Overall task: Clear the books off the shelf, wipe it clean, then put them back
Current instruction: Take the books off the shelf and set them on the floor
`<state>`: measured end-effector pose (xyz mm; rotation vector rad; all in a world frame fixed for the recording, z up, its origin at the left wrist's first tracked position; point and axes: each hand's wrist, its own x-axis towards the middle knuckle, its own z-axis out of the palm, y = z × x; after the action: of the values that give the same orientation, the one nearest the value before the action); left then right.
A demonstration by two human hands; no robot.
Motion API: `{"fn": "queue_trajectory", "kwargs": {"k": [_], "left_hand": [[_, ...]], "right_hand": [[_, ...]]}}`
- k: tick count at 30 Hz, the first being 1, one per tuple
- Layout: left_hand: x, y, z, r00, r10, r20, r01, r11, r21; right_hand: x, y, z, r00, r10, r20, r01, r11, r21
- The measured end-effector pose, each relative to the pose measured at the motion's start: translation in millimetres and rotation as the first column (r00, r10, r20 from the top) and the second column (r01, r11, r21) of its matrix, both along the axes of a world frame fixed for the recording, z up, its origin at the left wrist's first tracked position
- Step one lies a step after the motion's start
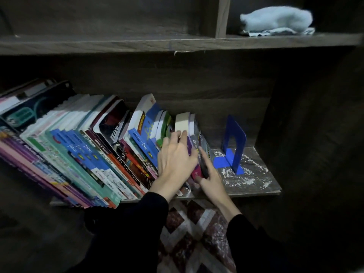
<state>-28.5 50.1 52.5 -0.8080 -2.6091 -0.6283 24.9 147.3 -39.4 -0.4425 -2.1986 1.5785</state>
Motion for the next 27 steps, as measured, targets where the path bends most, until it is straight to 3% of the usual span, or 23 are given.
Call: {"fn": "queue_trajectory", "kwargs": {"k": [3, 7, 9, 13, 19, 21, 24, 27], "left_hand": [[3.9, 11.5, -0.2, 0.997, -0.070, -0.025, 0.071, 0.996, 0.043], [4.0, 28.9, -6.5, 0.933, -0.208, 0.293, 0.123, 0.951, 0.284], [4.9, 37.7, -10.1, 0.926, -0.127, 0.355, 0.028, 0.962, 0.271], [4.5, 46.6, -17.2, 0.956, -0.014, 0.292, -0.077, 0.951, 0.300], [8.8, 31.0, -21.2, 0.973, -0.178, 0.144, 0.075, 0.842, 0.535], [16.7, 12.5, -8.0, 0.967, -0.230, 0.108, 0.113, 0.770, 0.627], [29.4, -29.2, 21.2, 0.894, -0.380, 0.237, 0.079, 0.655, 0.752], [35.5, -70.6, 30.2, 0.739, -0.552, 0.386, 0.016, 0.588, 0.808]], "right_hand": [[3.6, 7.6, -5.8, 0.999, 0.005, -0.039, -0.007, 0.999, -0.043], [9.8, 13.4, -10.1, 0.998, 0.049, -0.045, -0.049, 0.999, 0.003], [12.1, 13.9, -9.3, 0.996, 0.087, -0.018, -0.085, 0.994, 0.065], [13.1, 15.2, -14.2, 0.995, 0.096, -0.034, -0.090, 0.983, 0.162], [31.5, 14.3, -6.4, 0.995, 0.084, 0.060, -0.099, 0.934, 0.342], [42.0, 14.9, 11.3, 1.000, 0.012, -0.013, -0.007, 0.943, 0.333], [62.3, 23.8, 52.7, 0.991, -0.088, -0.100, 0.112, 0.957, 0.267], [87.5, 29.8, 90.8, 0.997, 0.071, -0.015, -0.070, 0.995, 0.070]]}}
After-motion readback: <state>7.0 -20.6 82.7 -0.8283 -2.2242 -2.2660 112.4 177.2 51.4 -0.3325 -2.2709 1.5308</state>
